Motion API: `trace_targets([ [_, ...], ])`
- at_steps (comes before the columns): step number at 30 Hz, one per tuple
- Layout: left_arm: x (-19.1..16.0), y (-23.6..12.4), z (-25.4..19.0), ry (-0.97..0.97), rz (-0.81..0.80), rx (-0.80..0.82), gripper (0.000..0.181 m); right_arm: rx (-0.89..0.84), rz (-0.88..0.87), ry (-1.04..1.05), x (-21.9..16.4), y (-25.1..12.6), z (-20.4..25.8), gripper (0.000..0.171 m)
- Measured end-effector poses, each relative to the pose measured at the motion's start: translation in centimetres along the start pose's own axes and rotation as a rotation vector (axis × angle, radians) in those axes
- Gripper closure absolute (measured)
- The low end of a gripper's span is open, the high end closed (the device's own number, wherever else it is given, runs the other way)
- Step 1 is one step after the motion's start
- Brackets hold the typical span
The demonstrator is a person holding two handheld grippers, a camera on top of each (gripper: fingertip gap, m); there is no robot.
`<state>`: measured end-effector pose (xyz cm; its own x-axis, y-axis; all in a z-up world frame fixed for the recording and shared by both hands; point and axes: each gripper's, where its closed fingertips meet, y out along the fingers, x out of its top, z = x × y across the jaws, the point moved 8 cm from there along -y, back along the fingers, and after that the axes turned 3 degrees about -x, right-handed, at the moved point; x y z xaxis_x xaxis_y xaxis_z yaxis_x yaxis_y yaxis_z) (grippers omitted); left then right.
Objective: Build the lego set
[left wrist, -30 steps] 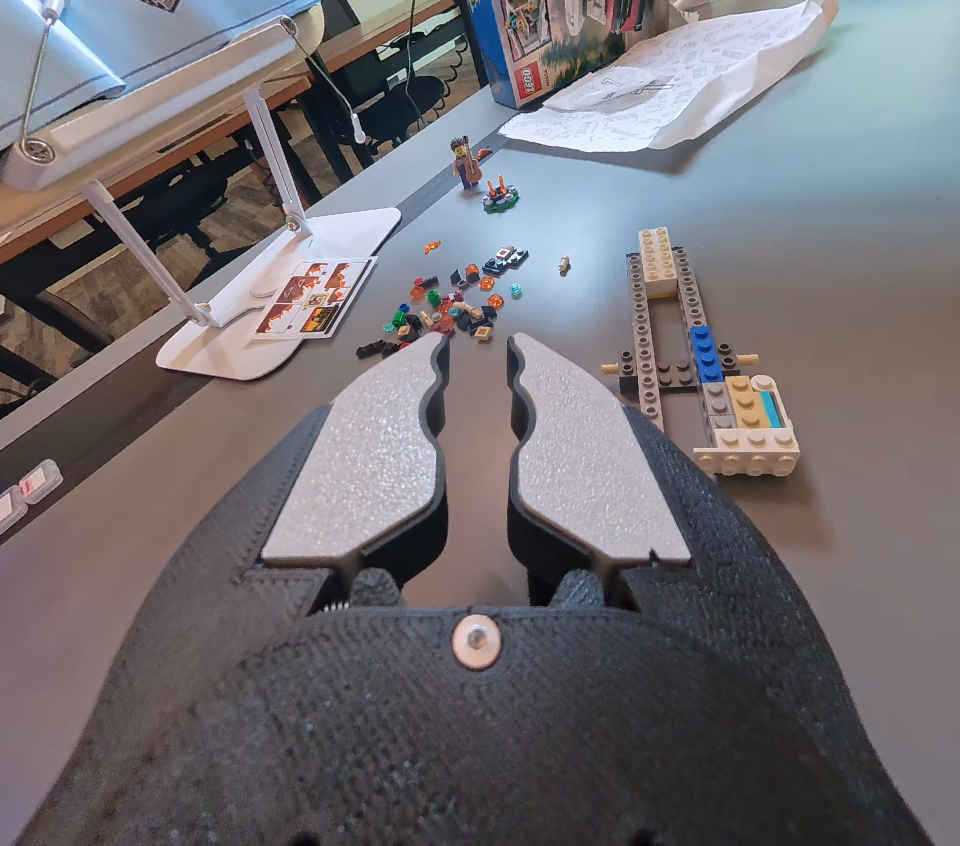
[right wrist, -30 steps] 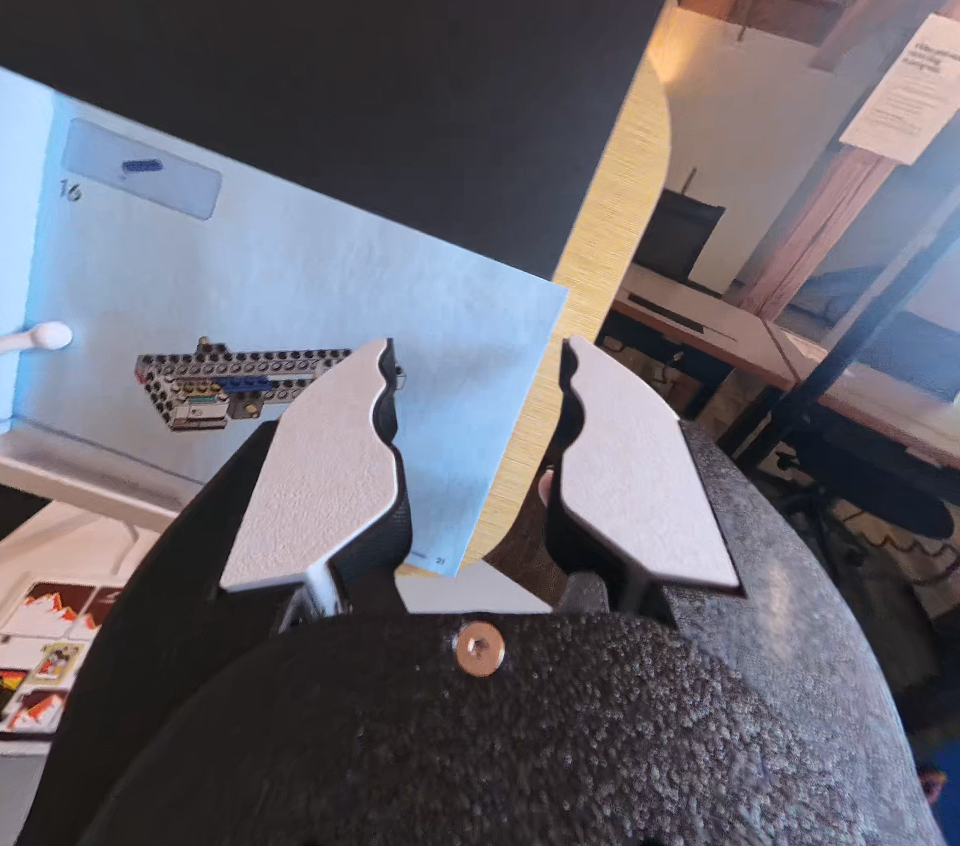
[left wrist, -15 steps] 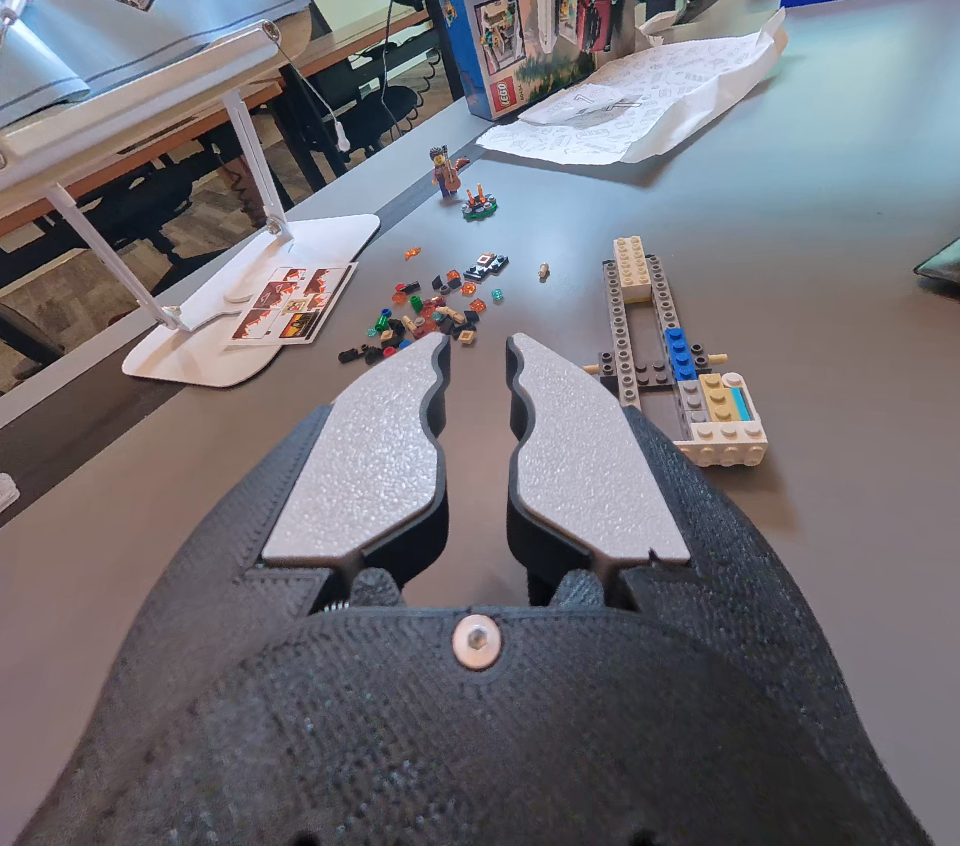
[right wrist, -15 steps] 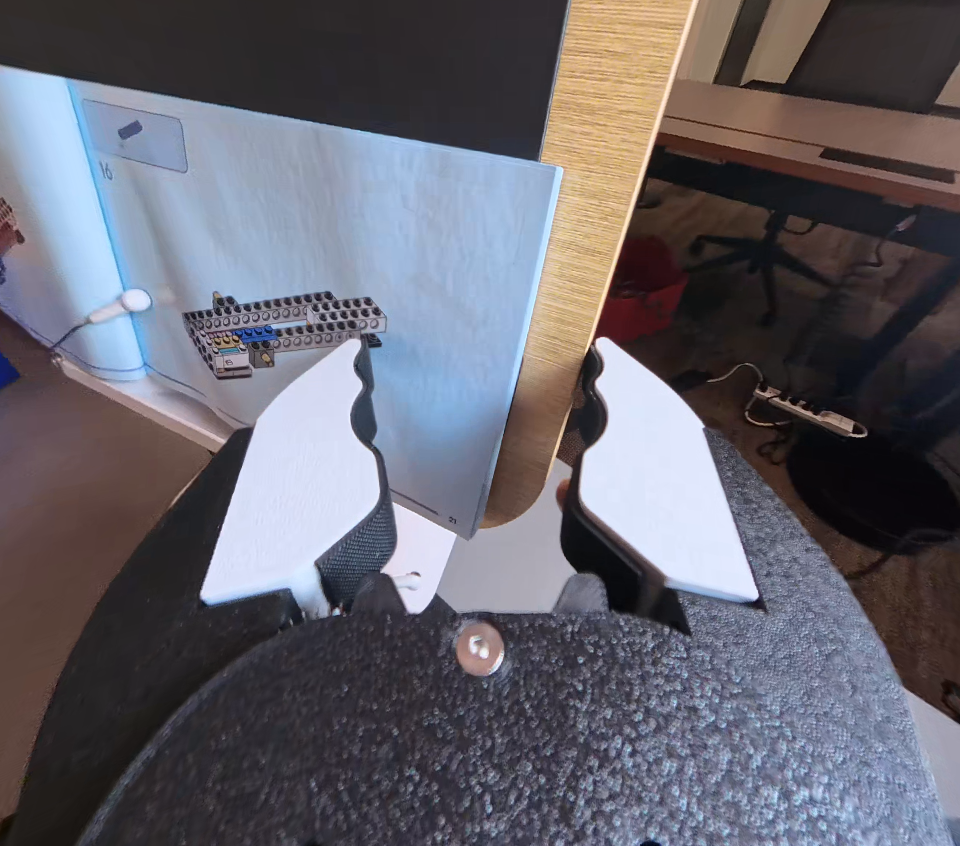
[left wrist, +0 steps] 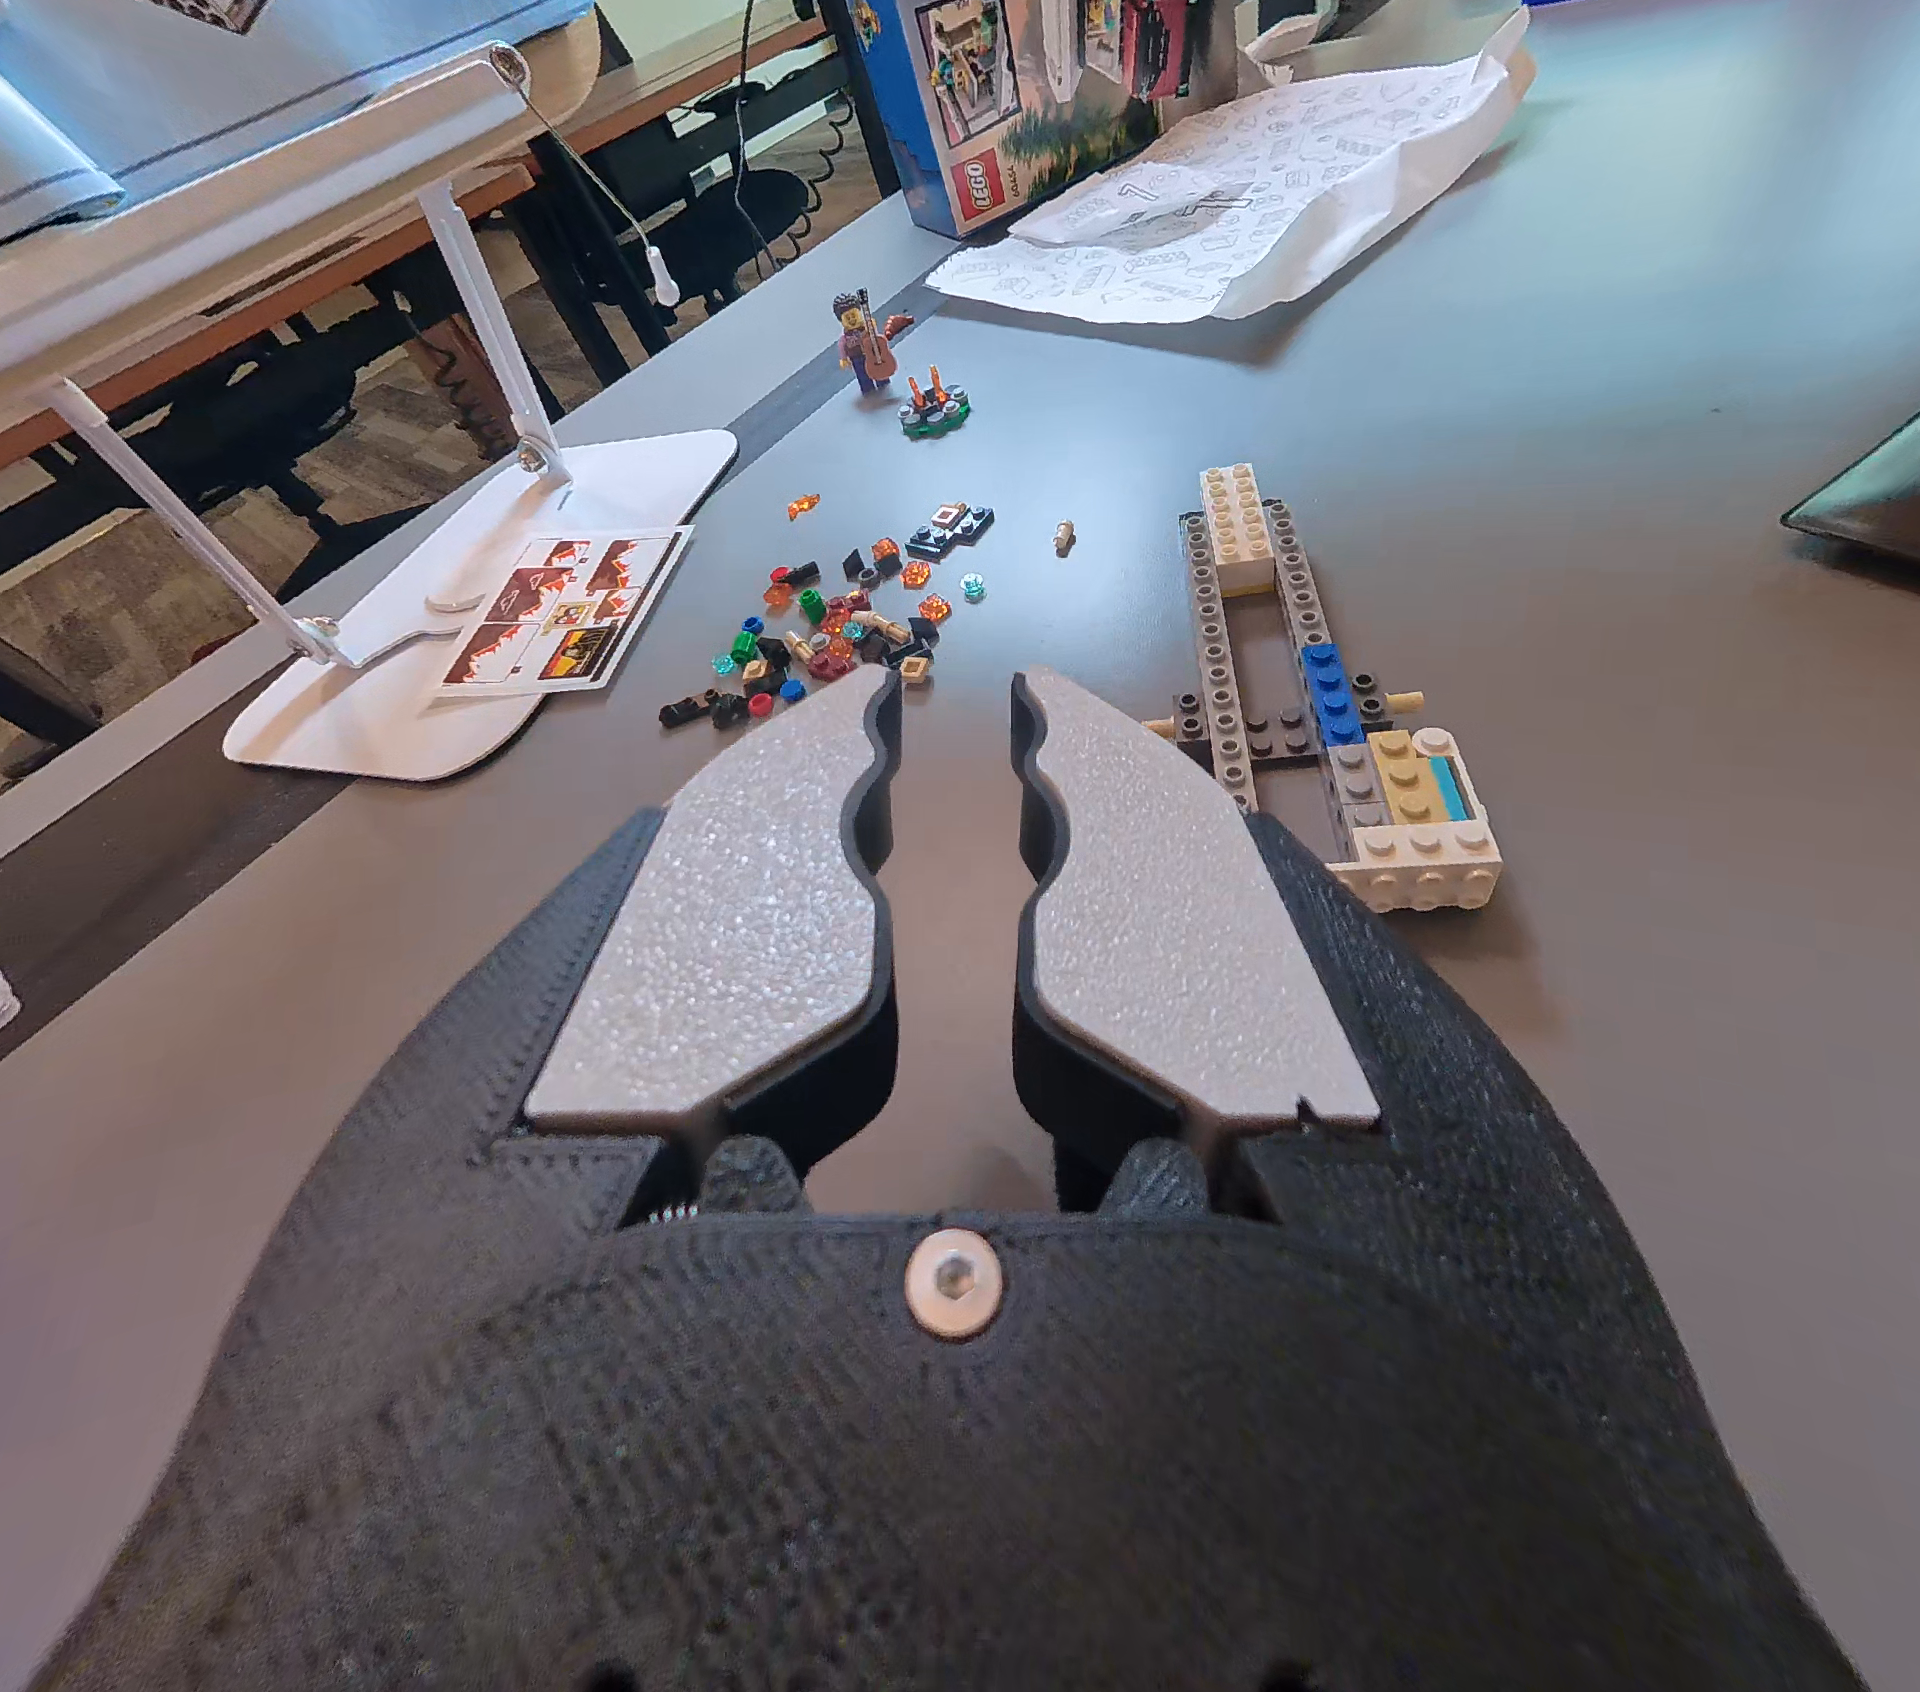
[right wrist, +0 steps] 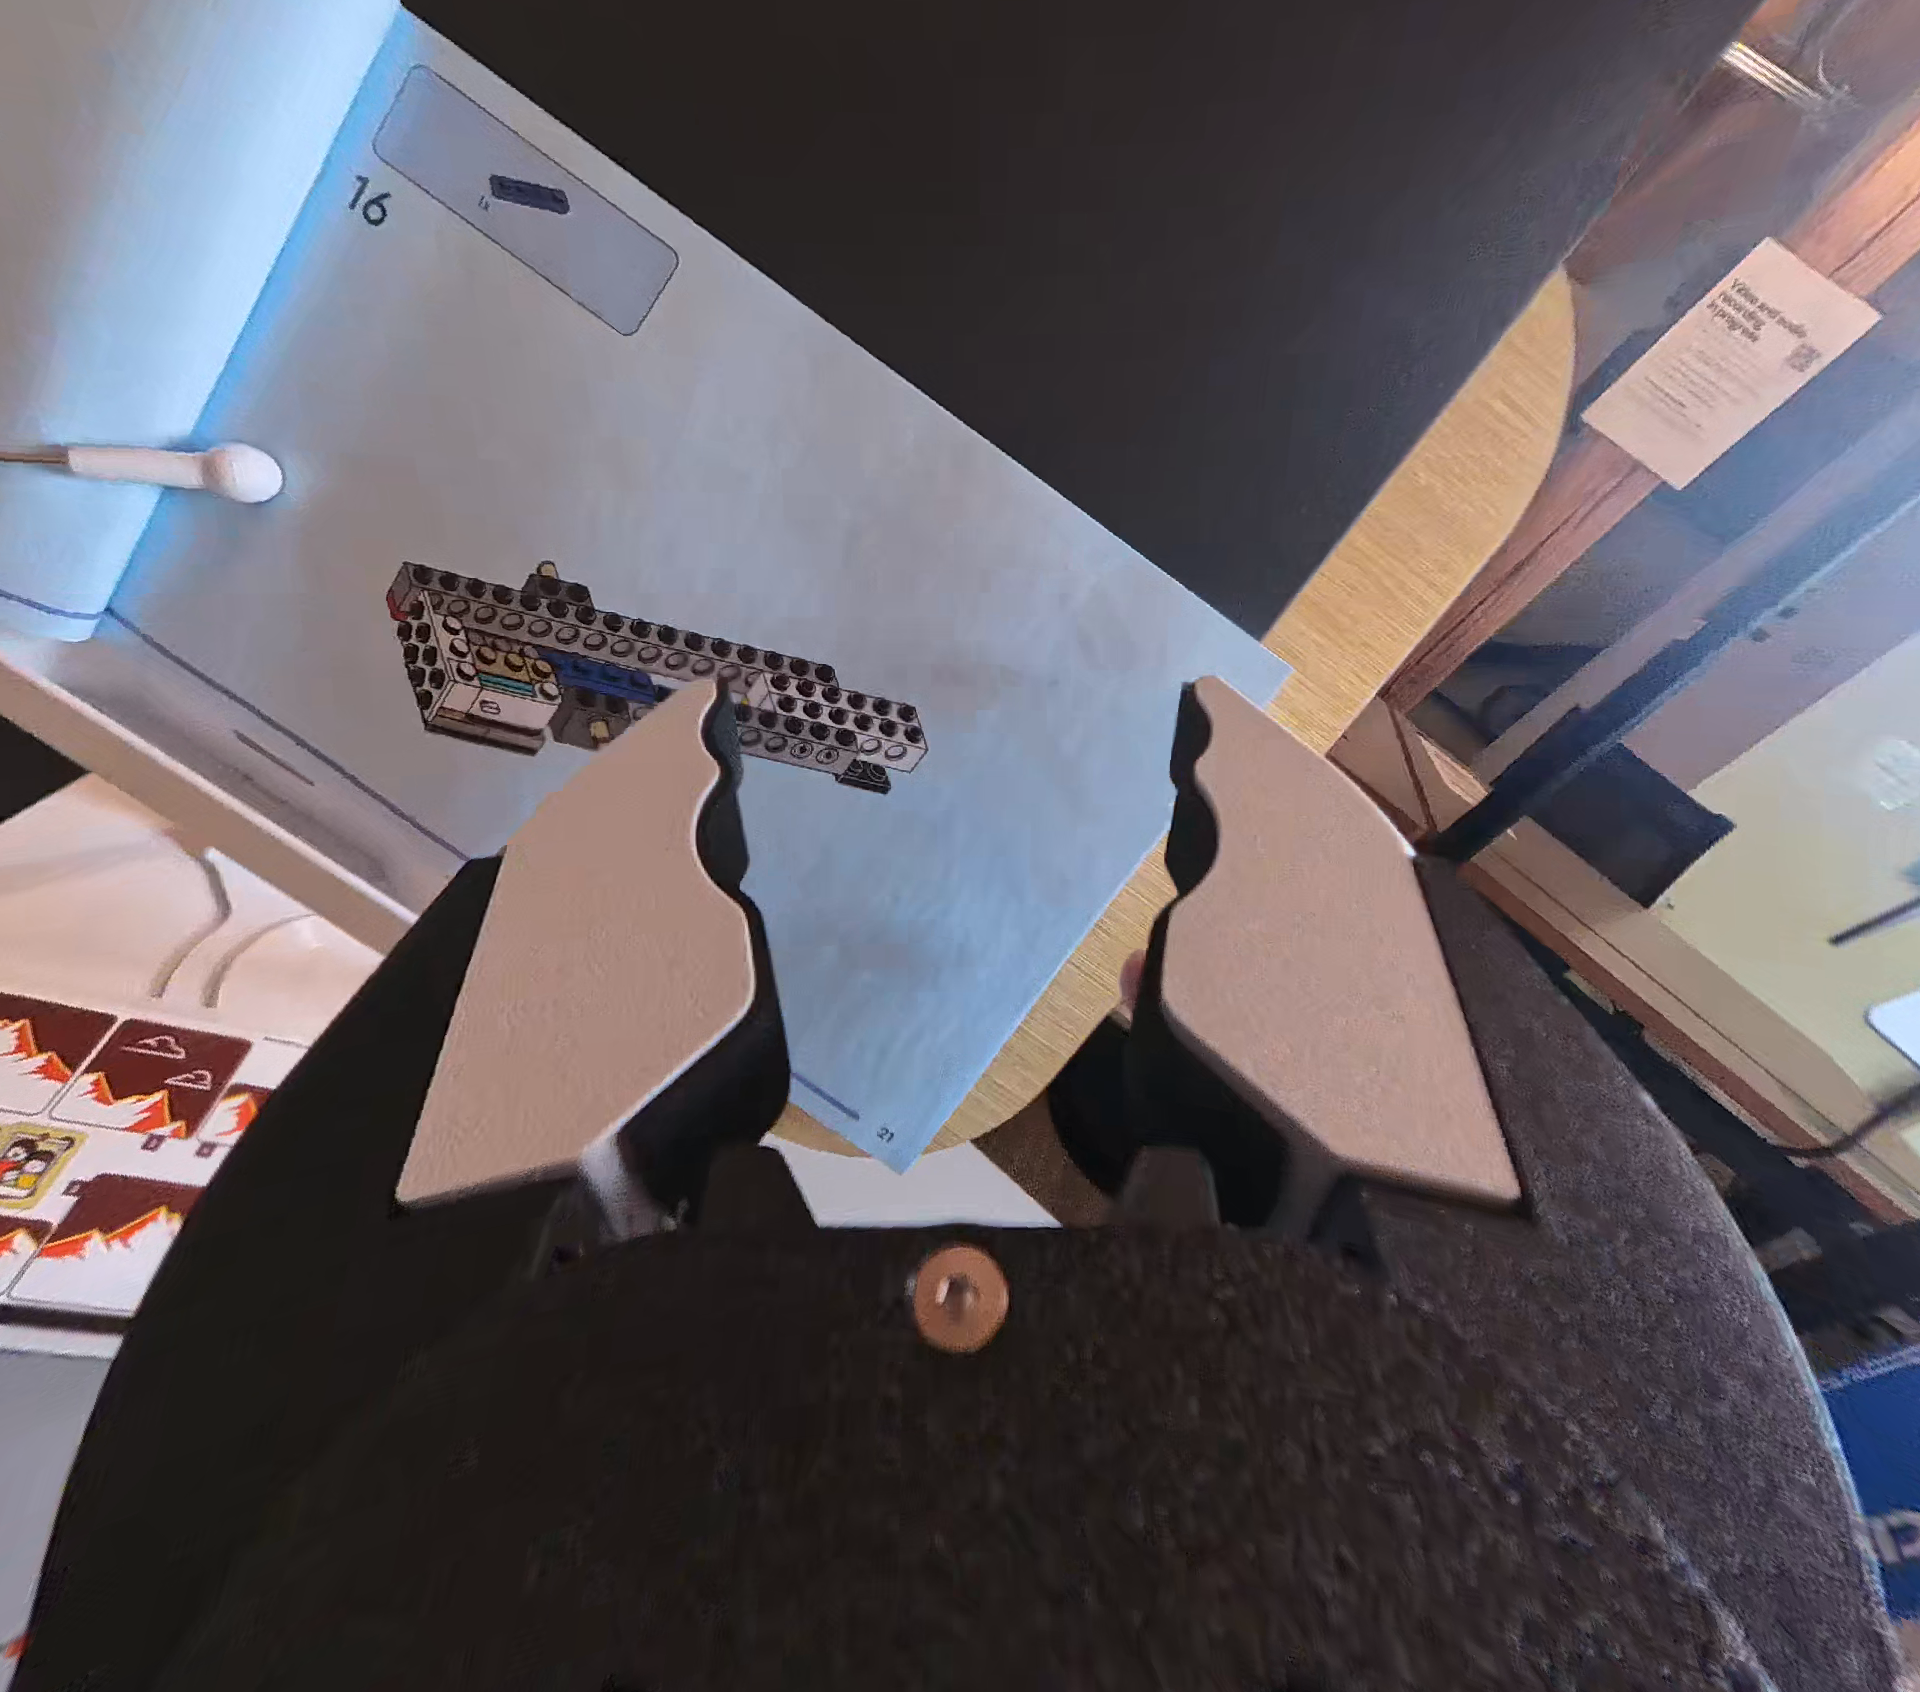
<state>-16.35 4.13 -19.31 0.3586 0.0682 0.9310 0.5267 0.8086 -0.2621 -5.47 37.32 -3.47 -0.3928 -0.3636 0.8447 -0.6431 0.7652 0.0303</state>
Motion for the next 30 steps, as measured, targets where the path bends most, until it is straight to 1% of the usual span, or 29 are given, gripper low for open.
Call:
trace_targets([
  [3,0.1,-0.2,0.0,0.007,-0.001,0.001,0.161,-0.006,0.012,0.020,-0.4,1.0,0.0,0.089],
  [6,0.1,-0.3,0.0,0.007,-0.007,-0.002,0.161,0.002,0.007,0.031,-0.6,1.1,0.2,0.094],
  [10,0.1,-0.3,-0.1,0.004,-0.008,-0.018,0.162,0.024,0.012,0.033,-0.9,1.1,0.4,0.115],
  [12,0.2,-0.3,-0.1,0.008,-0.010,-0.023,0.162,0.038,0.020,0.035,-0.9,1.0,0.3,0.132],
  [13,0.2,-0.3,-0.1,0.008,-0.012,-0.025,0.162,0.045,0.022,0.038,-0.8,1.0,0.1,0.136],
  [14,0.3,-0.4,-0.1,0.009,-0.015,-0.025,0.162,0.058,0.023,0.043,-0.8,0.9,0.0,0.136],
  [17,0.3,-0.5,0.0,0.004,-0.021,-0.028,0.162,0.016,-0.005,0.047,-0.2,0.7,-1.0,0.106],
  [18,0.4,-0.5,0.0,0.001,-0.023,-0.031,0.162,0.002,-0.015,0.048,-0.1,0.8,-1.4,0.100],
  [19,0.4,-0.5,0.0,-0.001,-0.024,-0.034,0.162,0.008,-0.004,0.050,-0.1,1.0,-1.5,0.098],
  [22,0.4,-0.5,-0.1,0.002,-0.021,-0.040,0.162,0.043,0.038,0.033,-0.4,1.7,-1.3,0.101],
  [27,0.5,-0.5,-0.2,0.007,-0.024,-0.049,0.162,0.078,0.055,0.024,-0.5,1.7,-0.6,0.125],
  [29,0.5,-0.6,-0.2,0.010,-0.022,-0.048,0.162,0.085,0.056,0.017,-0.4,1.6,-0.6,0.128],
  [30,0.5,-0.6,-0.2,0.012,-0.023,-0.048,0.162,0.084,0.051,0.018,-0.3,1.5,-0.7,0.127],
])
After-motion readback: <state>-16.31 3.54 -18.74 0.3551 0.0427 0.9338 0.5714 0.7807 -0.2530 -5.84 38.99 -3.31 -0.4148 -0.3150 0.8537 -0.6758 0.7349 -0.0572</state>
